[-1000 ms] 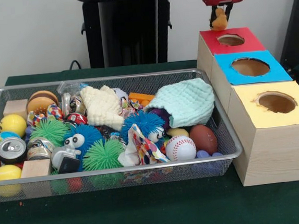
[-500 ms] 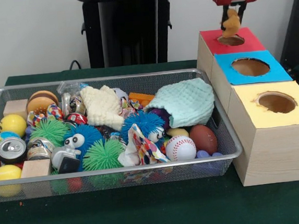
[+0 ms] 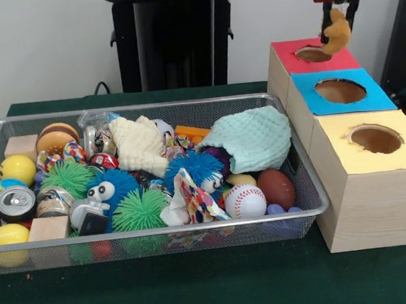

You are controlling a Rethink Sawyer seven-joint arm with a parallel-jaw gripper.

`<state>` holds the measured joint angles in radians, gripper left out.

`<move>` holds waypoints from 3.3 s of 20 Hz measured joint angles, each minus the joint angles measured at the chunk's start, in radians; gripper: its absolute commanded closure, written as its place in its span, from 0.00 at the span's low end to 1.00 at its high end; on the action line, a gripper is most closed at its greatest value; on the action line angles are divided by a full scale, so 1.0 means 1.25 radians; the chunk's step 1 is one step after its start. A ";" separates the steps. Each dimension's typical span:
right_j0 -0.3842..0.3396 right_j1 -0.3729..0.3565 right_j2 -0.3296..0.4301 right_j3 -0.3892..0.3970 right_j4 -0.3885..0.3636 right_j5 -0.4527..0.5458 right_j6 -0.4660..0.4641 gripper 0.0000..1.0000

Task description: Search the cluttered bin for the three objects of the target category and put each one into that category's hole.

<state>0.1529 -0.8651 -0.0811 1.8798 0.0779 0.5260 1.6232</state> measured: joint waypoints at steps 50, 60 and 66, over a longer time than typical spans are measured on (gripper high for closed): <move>-0.077 0.113 0.094 0.163 0.066 -0.130 0.000 0.00; -0.077 0.084 0.094 0.163 0.065 -0.095 0.000 0.00; -0.081 0.018 0.089 0.161 0.064 -0.043 0.000 0.00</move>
<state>0.0519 -0.8421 0.0298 2.0808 0.1581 0.4717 1.6234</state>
